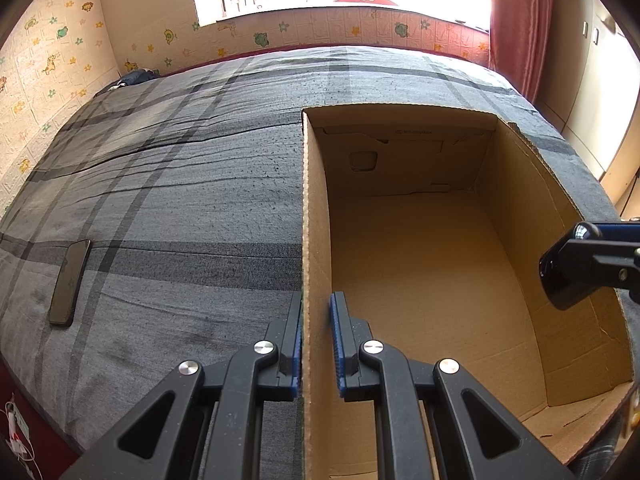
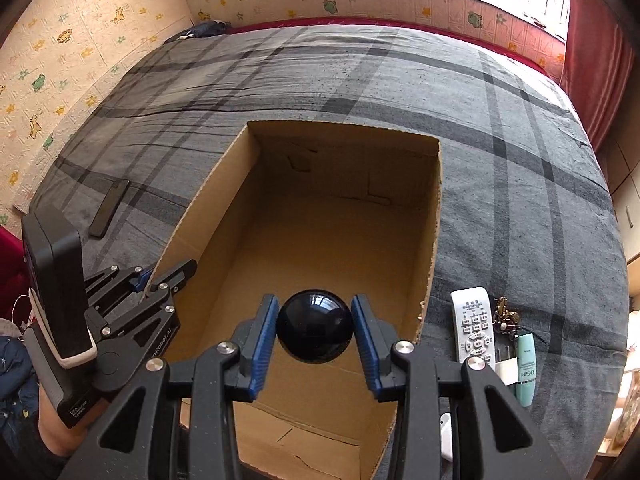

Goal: Organize rigid objects
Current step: 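Carry the black ball into the box and open the right gripper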

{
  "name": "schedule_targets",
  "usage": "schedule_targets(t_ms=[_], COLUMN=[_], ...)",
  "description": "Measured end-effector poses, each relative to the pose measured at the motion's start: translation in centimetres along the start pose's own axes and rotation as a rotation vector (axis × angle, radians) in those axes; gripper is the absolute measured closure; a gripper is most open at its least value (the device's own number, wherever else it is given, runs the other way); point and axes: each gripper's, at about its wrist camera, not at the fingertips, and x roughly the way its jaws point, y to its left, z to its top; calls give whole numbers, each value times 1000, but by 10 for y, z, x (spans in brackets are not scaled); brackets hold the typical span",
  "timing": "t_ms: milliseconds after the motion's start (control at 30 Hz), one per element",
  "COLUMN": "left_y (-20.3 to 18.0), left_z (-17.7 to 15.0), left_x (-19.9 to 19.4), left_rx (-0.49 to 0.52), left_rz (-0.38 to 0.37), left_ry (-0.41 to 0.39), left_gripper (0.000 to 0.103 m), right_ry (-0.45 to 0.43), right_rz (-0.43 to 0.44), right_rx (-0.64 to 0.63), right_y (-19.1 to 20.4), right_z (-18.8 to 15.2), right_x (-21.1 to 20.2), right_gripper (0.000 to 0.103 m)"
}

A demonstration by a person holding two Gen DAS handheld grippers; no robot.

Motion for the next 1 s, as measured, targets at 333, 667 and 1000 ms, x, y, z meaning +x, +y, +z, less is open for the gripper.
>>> schedule_targets(t_ms=[333, 667, 1000], left_y=[0, 1, -1], left_z=[0, 0, 0], left_x=[0, 1, 1], left_rx=[1, 1, 3], left_rz=[1, 2, 5], left_ry=[2, 4, 6], left_gripper=[90, 90, 90], right_ry=[88, 158, 192], right_rz=[10, -24, -30], right_rx=[6, -12, -39], right_y=[8, 14, 22], right_z=[-16, -23, -25], right_x=[39, 64, 80], right_gripper=[62, 62, 62])
